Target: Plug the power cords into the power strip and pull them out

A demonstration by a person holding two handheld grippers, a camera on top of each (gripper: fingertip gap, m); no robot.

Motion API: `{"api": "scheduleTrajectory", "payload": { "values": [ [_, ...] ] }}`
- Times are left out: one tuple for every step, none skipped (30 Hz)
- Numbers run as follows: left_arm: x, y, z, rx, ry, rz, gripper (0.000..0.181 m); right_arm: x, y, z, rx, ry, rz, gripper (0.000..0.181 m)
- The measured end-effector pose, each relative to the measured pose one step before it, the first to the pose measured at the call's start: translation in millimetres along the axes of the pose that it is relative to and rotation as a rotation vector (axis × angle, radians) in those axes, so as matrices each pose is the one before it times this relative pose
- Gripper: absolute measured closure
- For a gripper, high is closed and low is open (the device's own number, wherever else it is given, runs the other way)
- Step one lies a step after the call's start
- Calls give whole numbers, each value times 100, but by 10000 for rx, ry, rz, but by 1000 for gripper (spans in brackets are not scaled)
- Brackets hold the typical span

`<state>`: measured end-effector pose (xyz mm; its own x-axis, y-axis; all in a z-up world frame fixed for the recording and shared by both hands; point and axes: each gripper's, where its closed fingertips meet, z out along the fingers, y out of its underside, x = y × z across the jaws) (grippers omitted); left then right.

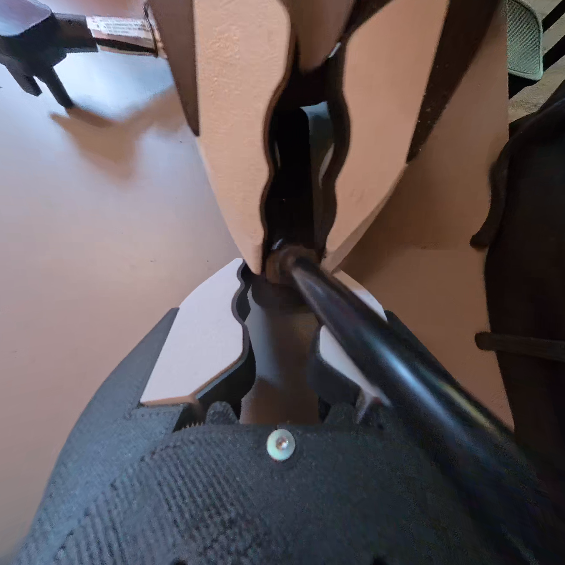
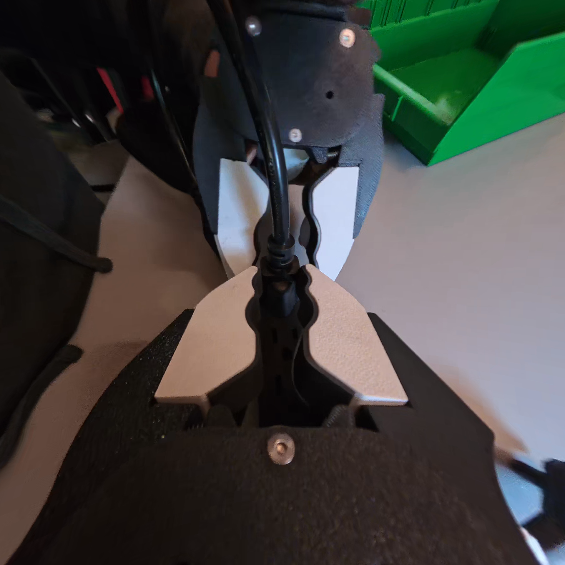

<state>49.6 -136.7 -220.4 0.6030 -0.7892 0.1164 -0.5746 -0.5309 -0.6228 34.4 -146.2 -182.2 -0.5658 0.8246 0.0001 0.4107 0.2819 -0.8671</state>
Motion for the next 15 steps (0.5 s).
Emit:
{"api": "scheduleTrajectory", "payload": {
  "values": [
    [-93, -95, 24, 119, -115, 222, 141, -33, -48, -142, -130, 284, -508, 161],
    [9, -64, 76, 116, 34, -86, 140, -13, 34, -75, 7, 15, -42, 161],
    [44, -22, 79, 40, 100, -162, 139, 57, 79, -40, 81, -120, 204, 161],
    [12, -82, 98, -29, -45, -62, 139, 158, 106, -82, 59, -195, 317, 161],
    [-69, -58, 98, -93, -192, 14, 139, 230, 122, -79, 137, -294, 421, 161],
    [7, -30, 101, -59, -72, -113, 139, 100, 111, -99, 175, -416, 625, 161],
    [-9, -43, 27, 61, 69, -109, 139, 64, -33, -33, 107, -23, 269, 162],
    [39, 14, 1, 63, 74, 50, 139, -162, -25, 33, -140, 182, -253, 162],
    [10, 5, -19, 33, 39, 147, 139, -269, -72, 28, -181, 282, -517, 163],
    [-128, -51, -105, 104, 55, 22, 139, -130, -174, -24, -9, 322, -516, 163],
    [-179, -144, -9, 204, 11, -135, 138, 125, -60, -159, 88, 59, -91, 163],
    [-87, -111, 78, 122, -23, -80, 138, 136, 18, -159, 162, -162, 336, 163],
    [-131, -35, 91, 59, -33, -49, 137, 159, 103, -80, 100, 25, 55, 162],
    [-148, 30, 153, 81, -17, -133, 137, 274, 222, 23, -12, -19, 133, 163],
    [-73, -27, 63, 89, 36, -219, 137, 262, 39, -55, 112, -152, 353, 163]
  ]
}}
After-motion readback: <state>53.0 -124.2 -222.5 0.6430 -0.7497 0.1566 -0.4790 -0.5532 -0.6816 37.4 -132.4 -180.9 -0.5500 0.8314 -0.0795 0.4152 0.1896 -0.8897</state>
